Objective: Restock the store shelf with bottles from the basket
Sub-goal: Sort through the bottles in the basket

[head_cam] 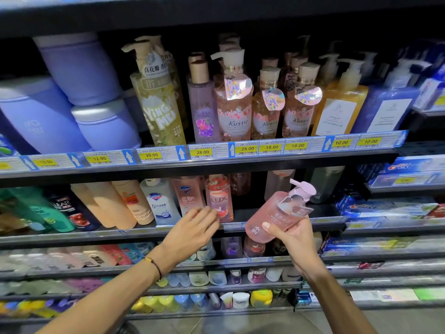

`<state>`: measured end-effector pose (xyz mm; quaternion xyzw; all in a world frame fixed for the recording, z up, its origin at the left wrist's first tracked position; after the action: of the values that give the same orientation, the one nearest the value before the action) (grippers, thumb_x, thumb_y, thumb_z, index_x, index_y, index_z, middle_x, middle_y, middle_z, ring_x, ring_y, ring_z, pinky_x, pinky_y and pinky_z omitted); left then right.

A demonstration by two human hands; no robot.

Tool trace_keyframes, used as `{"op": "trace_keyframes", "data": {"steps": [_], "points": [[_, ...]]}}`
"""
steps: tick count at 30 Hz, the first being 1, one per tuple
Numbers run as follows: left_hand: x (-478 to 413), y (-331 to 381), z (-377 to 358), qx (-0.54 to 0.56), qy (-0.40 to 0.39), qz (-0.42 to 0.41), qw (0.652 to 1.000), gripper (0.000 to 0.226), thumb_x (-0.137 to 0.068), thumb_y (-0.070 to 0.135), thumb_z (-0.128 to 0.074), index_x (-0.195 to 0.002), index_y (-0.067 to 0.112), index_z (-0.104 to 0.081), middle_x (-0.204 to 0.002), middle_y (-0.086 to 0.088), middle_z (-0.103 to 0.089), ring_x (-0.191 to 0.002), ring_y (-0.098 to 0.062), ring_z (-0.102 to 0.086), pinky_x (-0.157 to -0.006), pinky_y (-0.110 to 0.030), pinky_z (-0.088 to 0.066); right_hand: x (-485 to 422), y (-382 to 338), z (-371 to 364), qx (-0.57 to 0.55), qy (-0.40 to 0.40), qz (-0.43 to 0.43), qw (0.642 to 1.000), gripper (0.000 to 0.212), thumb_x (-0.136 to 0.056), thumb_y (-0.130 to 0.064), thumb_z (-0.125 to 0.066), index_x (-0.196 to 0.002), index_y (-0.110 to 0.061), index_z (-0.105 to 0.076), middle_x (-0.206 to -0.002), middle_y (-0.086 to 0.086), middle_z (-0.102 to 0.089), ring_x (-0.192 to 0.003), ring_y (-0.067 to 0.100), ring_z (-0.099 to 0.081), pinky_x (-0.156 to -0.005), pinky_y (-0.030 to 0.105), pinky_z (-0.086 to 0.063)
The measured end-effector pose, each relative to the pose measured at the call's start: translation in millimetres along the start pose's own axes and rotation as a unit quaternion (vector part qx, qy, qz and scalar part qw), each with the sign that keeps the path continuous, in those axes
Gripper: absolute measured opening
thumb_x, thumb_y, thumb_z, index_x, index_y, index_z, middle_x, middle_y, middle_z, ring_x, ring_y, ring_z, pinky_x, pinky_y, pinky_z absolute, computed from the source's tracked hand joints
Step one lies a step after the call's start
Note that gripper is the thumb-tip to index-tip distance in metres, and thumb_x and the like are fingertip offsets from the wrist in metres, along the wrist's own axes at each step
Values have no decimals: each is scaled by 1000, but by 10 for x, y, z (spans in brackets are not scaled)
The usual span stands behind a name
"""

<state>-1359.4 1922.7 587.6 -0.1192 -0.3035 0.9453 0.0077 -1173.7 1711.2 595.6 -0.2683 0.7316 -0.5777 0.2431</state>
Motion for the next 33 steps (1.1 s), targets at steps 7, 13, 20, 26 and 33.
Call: {"op": "trace_keyframes", "data": {"steps": [7,13,20,26,33], "points": [[463,142,-327,77,-119,179,974,59,-83,18,-65,-138,2,-48,-131,-21,-58,-120,-39,-53,-102,-53,-45,-216,-81,-74,88,-39,85,992,69,-69,7,-85,-124,-23,-57,-116,3,-69,-112,22,-66,-98,34,-54],[612,235,-363,107,-149,218,959,78,-77,17,-76,-147,3,-45,-132,-19,-57,-120,-40,-53,-108,-54,-44,-505,35,-183,184,-71,91,976,68,-66,5,-90,-119,-15,-54,-110,-2,-69,-105,11,-64,-93,24,-51],[604,317,-394,121,-183,238,946,75,-80,15,-73,-148,2,-44,-136,-21,-54,-124,-43,-51,-112,-58,-39,-726,249,-179,234,-73,6,970,56,-66,-26,-92,-109,-27,-56,-112,0,-70,-106,14,-68,-99,46,-54],[554,390,-420,138,-186,262,937,74,-79,15,-69,-147,1,-43,-135,-21,-51,-123,-44,-47,-115,-59,-33,-980,373,-267,287,-118,-50,949,59,-64,-55,-88,-106,-19,-65,-100,1,-76,-97,14,-73,-88,44,-60],[418,553,-375,120,-218,290,924,76,-84,26,-59,-148,-5,-33,-138,-28,-43,-125,-51,-41,-117,-64,-22,-907,356,-299,346,-112,-38,931,56,-75,-54,-81,-105,-15,-54,-104,4,-61,-95,18,-61,-83,37,-55]]}}
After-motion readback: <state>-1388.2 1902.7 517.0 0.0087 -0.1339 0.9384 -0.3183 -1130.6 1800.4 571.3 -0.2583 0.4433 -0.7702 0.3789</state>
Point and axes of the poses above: each hand's wrist, its own x-axis away from the middle knuckle, its own z-axis out of the back of the hand, y = z × x, the point moved 1 cm from there along -x, towards the middle knuckle
